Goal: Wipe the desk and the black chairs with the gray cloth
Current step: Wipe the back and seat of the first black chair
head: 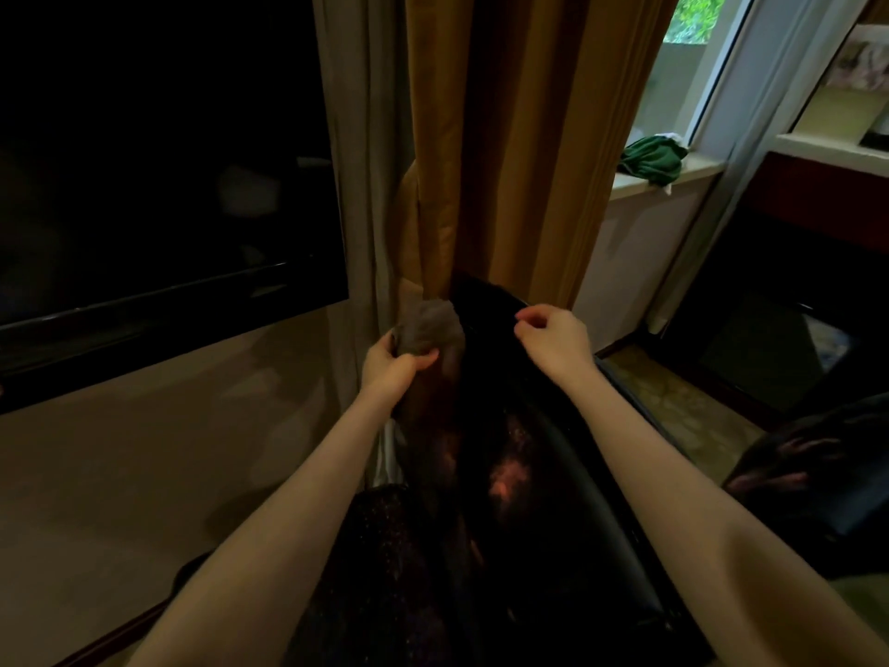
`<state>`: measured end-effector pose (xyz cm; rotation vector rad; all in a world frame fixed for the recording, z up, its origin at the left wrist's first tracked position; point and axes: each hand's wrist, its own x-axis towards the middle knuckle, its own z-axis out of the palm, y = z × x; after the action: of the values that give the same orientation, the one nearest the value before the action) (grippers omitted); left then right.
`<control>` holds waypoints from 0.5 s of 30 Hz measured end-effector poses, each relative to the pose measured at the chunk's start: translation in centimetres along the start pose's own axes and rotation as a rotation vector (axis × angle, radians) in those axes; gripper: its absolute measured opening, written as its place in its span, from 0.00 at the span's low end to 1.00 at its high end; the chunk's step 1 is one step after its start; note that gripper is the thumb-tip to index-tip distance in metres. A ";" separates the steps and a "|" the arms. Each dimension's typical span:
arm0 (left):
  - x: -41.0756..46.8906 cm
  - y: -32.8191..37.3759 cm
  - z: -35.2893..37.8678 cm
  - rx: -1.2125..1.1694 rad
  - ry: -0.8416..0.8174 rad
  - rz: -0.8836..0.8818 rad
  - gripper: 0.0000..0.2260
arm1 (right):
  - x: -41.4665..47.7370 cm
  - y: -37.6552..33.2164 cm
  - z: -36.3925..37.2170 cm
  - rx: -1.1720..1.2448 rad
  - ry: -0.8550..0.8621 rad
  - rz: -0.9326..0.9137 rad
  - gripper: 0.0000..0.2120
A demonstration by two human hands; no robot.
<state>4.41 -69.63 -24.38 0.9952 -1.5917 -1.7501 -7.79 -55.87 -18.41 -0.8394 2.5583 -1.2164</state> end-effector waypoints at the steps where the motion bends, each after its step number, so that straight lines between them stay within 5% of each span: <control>1: 0.5 0.0 0.1 0.163 0.008 0.093 0.22 | 0.5 0.4 -0.1 -0.100 0.056 -0.040 0.15; 6: 3.5 0.7 0.9 0.527 0.122 0.383 0.22 | 2.5 1.0 0.6 -0.575 -0.023 -0.028 0.25; 11: 7.2 1.3 2.0 0.852 -0.052 0.610 0.24 | 3.6 1.1 1.5 -0.707 -0.070 0.016 0.27; 15: 9.3 -1.0 2.8 1.110 -0.149 0.568 0.29 | 3.9 1.5 1.9 -0.706 -0.001 -0.001 0.27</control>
<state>-3.10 -75.49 -26.68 0.6949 -2.6716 -0.4856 -10.85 -58.56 -20.52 -0.9436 3.0050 -0.2742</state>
